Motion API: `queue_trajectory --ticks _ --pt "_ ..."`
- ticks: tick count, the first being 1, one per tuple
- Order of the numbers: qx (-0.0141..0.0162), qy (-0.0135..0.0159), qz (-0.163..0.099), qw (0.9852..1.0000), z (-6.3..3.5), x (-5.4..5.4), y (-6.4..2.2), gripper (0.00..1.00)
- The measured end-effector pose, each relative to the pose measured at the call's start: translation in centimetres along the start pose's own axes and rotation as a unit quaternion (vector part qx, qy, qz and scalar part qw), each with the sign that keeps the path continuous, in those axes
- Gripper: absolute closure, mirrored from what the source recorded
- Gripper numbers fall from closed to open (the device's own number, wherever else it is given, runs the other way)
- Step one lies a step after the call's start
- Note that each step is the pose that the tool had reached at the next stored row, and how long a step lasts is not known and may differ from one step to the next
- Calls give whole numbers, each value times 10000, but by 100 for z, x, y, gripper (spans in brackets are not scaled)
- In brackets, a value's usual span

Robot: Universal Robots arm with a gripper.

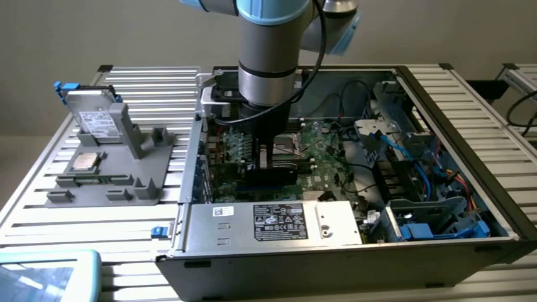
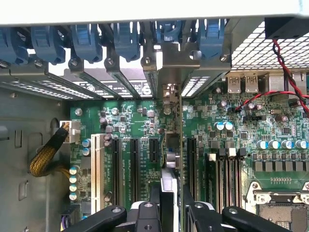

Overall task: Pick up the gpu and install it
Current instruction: 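Insert the gpu into the slot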

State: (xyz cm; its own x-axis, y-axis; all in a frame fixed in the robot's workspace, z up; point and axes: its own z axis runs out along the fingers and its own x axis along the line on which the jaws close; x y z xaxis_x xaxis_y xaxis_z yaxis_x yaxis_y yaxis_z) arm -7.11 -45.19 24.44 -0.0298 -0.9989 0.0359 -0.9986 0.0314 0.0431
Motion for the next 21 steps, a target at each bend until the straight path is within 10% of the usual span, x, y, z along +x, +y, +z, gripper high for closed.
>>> queue_trajectory --ticks 21 --pt "4 3 -33 10000 21 -15 15 73"
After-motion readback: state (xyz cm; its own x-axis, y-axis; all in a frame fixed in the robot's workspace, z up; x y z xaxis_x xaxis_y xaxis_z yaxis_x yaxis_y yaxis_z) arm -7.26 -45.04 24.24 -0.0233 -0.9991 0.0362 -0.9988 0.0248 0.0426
